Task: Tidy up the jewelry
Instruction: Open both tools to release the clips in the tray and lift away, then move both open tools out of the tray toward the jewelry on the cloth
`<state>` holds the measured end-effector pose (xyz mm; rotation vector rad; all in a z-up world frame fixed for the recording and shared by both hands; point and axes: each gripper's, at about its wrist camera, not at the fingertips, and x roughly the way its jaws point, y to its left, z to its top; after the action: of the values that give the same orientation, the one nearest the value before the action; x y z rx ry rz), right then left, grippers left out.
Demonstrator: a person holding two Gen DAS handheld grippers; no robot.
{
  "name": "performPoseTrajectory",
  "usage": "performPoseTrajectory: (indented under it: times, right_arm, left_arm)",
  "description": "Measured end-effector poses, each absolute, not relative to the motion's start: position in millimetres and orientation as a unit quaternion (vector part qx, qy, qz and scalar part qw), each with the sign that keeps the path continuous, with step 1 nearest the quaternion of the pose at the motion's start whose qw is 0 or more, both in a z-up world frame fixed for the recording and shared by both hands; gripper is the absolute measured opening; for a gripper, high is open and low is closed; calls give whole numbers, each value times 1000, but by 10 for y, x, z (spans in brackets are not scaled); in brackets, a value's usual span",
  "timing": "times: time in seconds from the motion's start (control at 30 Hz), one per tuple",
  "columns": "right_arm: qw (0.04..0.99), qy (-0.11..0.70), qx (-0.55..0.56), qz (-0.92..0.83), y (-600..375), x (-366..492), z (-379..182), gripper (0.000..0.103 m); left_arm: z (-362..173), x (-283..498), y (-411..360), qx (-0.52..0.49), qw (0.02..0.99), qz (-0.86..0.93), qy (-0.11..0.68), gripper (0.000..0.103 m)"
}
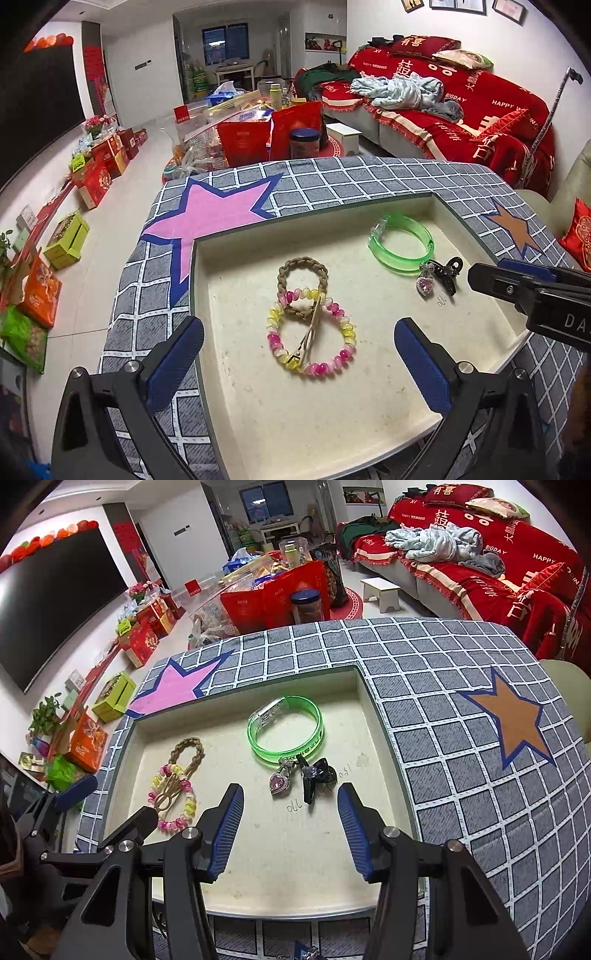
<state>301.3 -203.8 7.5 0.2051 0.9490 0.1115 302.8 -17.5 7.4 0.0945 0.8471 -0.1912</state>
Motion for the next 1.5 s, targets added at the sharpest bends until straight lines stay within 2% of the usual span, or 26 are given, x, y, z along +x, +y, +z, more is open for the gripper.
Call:
performPoseTrajectory:
  times: [0.1, 0.13, 0.17, 0.2, 0.37, 0.43, 0.73, 0.77, 0.8, 1.03, 1.5]
  right_arm:
    - [884, 456, 89, 52, -2010, 2987, 84, 58]
    - [884, 456, 87, 52, -2001, 2976, 85, 61]
    - [885, 455, 86, 52, -1997, 2963, 88, 68]
    - [886, 453, 86, 53, -1992, 2952, 94, 72]
    - [889, 447, 89, 51, -1990, 2909, 126, 73]
    - [890, 444, 89, 51, -1985, 2897, 147, 81]
    - [905, 413, 87, 57, -1923, 2768, 268, 84]
    - [906, 410, 89, 57, -1926, 2748, 282, 91]
    - [907, 408, 90, 57, -1929, 2741, 289, 103]
    - [914, 390, 98, 60, -1929, 2592, 362, 103]
    - [909, 402, 88, 59, -1953, 2293, 417, 103]
  left_arm:
    - [74, 2988, -175, 43, 906, -91, 410, 103]
    - [75, 2967, -179, 44, 907, -90, 409, 103]
    - [81, 2949, -178, 45, 908, -89, 408, 103]
    - [92, 2935, -176, 45, 908, -88, 406, 103]
    - [127, 2883, -143, 37, 909, -87, 406, 103]
    - [134, 2867, -134, 36, 909, -87, 407, 103]
    - [133, 2770, -106, 33, 906, -85, 414, 103]
    - [139, 2754, -99, 32, 906, -84, 413, 103]
    - [144, 2741, -95, 32, 906, -84, 413, 103]
    - [173, 2611, -54, 30, 907, -84, 413, 103]
    - [193, 2288, 34, 24, 905, -81, 417, 103]
